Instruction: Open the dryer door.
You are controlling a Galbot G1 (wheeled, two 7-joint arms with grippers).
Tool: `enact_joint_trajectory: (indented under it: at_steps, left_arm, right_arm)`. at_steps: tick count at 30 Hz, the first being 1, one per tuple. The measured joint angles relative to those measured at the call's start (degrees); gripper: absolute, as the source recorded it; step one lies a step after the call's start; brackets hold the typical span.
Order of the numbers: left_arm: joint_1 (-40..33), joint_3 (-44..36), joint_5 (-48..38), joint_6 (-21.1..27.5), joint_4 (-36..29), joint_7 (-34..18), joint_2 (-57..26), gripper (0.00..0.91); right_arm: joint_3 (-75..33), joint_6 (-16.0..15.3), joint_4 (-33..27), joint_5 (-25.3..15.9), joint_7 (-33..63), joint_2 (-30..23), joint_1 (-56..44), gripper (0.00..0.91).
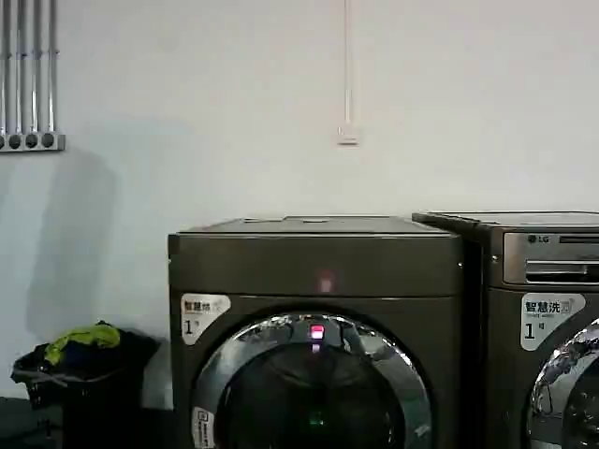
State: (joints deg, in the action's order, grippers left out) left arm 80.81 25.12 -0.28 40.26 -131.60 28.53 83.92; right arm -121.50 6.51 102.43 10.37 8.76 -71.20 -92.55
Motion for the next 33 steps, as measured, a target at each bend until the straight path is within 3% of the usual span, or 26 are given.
enact_joint_trajectory:
  at_steps: [4, 12, 17, 22, 33]
  left_arm:
    - [0.64, 0.49, -0.68, 0.0, -0.56, -0.21, 0.12, 0.907]
    - [1.75, 2.84, -4.43, 1.16, -1.69, -1.55, -0.02, 0.907]
    - [2.57, 4.09, -4.71, 1.41, -2.44, -1.74, 0.27, 0.907]
    - [3.52, 5.62, -4.69, 1.61, -3.39, -1.89, 0.57, 0.907]
    - [5.96, 8.96, -4.69, 1.68, -5.22, -2.27, 1.27, 0.907]
  right_arm:
    - [4.12, 3.33, 1.18, 3.28, -2.61, 0.33, 0.85, 0.907]
    - [14.82, 4.53, 5.81, 10.46, -5.56, 2.93, 2.33, 0.907]
    - [23.27, 8.5, 8.7, 15.97, -10.49, 5.11, 3.4, 0.907]
    - [31.57, 10.5, 10.51, 20.46, -13.96, 7.44, 5.21, 0.907]
    - [52.24, 15.46, 13.18, 22.99, -16.57, 12.25, 10.01, 0.907]
